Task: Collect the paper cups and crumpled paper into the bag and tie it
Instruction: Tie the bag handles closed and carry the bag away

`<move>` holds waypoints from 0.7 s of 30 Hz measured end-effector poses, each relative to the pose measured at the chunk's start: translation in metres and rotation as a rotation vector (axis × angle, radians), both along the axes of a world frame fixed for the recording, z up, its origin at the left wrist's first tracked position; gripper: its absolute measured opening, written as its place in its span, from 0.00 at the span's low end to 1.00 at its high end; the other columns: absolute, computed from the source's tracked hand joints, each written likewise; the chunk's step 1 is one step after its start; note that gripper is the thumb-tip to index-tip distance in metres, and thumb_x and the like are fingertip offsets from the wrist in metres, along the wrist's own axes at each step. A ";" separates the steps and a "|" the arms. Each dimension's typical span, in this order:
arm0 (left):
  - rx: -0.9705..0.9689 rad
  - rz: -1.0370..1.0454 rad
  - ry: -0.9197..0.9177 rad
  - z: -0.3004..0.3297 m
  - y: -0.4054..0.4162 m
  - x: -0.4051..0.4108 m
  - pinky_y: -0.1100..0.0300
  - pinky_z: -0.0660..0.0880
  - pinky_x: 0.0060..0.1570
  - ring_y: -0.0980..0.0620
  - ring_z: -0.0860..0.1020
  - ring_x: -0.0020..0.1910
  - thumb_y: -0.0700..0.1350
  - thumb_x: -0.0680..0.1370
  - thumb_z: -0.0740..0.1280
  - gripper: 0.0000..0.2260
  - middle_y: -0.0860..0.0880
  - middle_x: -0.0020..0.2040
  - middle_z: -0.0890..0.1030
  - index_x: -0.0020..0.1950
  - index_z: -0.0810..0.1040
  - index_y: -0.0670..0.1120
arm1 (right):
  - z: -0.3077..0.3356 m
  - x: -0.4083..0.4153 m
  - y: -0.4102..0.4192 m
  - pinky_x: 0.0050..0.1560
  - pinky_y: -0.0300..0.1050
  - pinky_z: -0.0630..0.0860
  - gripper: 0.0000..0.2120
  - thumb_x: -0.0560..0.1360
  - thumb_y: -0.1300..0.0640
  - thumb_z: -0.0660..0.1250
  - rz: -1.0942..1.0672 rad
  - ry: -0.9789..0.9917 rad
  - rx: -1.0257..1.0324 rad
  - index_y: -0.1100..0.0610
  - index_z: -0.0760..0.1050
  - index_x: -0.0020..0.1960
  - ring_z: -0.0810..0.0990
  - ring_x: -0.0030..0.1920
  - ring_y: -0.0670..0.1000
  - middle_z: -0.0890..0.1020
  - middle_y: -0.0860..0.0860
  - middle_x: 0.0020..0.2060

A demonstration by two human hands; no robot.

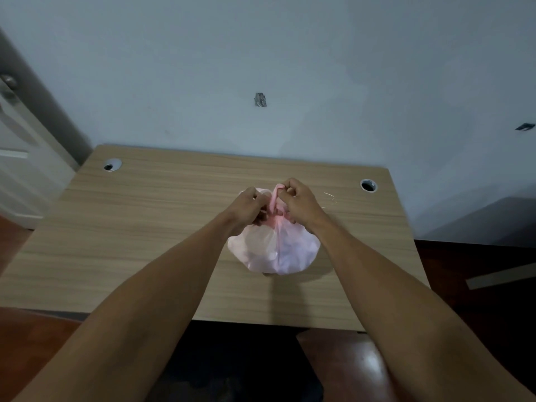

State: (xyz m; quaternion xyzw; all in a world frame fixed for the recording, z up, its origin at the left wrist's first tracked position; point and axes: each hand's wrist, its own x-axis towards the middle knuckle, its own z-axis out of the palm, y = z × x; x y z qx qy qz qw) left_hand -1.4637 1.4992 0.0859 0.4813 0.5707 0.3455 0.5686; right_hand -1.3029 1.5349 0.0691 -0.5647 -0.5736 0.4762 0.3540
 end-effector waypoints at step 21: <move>0.575 -0.120 0.926 -0.002 -0.001 0.007 0.51 0.71 0.35 0.43 0.78 0.39 0.45 0.78 0.66 0.05 0.48 0.42 0.81 0.44 0.74 0.46 | 0.012 0.006 0.005 0.34 0.47 0.76 0.05 0.72 0.70 0.65 -0.015 0.006 -0.172 0.62 0.76 0.43 0.78 0.33 0.55 0.80 0.60 0.36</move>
